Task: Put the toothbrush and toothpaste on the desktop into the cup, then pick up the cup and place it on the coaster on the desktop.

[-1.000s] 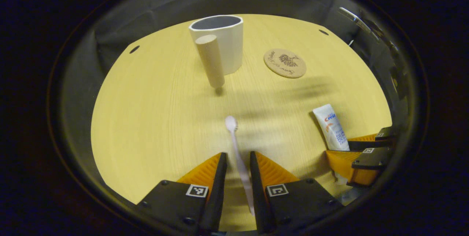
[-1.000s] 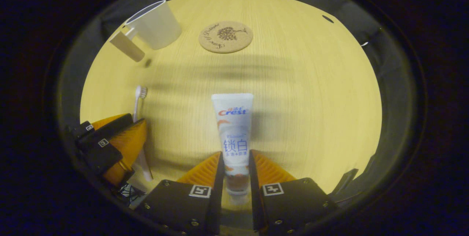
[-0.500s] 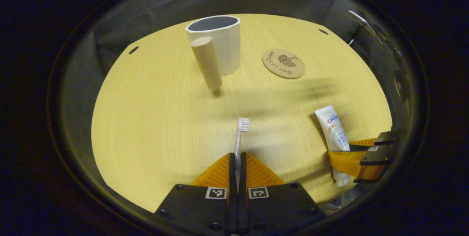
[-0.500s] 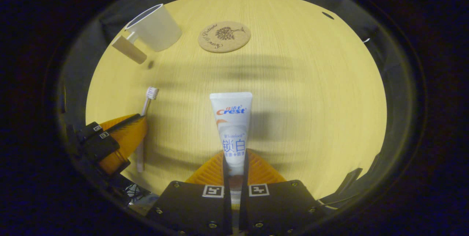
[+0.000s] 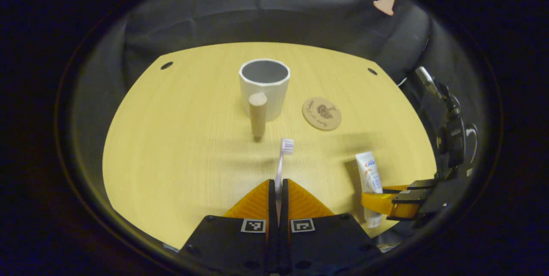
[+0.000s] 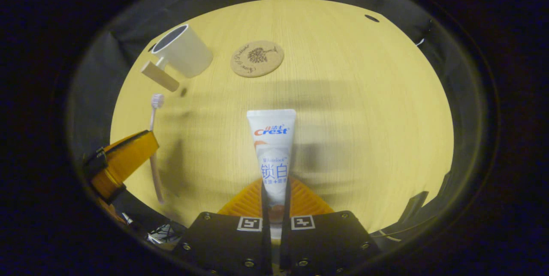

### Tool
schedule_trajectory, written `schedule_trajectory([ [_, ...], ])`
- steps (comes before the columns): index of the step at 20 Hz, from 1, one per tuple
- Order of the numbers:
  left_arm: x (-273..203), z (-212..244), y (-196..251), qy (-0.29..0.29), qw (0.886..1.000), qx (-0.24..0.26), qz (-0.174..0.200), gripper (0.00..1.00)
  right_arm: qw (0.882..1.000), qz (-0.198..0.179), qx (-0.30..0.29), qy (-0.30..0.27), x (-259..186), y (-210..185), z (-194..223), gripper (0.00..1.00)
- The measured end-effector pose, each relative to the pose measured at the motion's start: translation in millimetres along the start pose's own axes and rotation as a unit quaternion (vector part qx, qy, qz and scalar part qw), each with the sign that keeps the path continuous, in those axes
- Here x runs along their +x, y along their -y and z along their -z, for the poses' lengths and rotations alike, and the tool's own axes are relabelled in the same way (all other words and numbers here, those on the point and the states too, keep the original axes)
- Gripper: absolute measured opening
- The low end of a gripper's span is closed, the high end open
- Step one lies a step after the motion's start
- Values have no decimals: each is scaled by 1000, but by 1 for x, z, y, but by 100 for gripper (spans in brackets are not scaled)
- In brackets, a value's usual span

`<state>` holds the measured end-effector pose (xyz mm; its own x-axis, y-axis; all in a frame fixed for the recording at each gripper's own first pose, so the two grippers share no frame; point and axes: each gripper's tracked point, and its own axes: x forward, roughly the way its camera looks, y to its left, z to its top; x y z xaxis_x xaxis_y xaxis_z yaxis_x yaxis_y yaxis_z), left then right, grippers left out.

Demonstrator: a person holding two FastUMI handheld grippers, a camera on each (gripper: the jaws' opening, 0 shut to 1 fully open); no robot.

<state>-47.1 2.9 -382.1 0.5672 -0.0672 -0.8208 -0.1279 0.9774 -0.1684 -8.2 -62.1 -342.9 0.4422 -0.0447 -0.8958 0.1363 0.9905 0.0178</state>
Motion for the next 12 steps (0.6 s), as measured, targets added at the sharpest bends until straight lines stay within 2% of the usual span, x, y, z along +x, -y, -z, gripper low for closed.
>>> schedule_trajectory([
  [5, -53, -76, -29, 78, 996, -34, 15, 7, 1000, -6, 16, 18, -11, 3, -7, 10],
  [9, -83, -144, -26, 133, 989, -59, 37, 6, 999, -14, 20, 20, -12, -1, -8, 10],
  [12, -86, -198, -22, 168, 982, -70, 51, 7, 999, -23, 20, 22, -14, -8, -8, 10],
])
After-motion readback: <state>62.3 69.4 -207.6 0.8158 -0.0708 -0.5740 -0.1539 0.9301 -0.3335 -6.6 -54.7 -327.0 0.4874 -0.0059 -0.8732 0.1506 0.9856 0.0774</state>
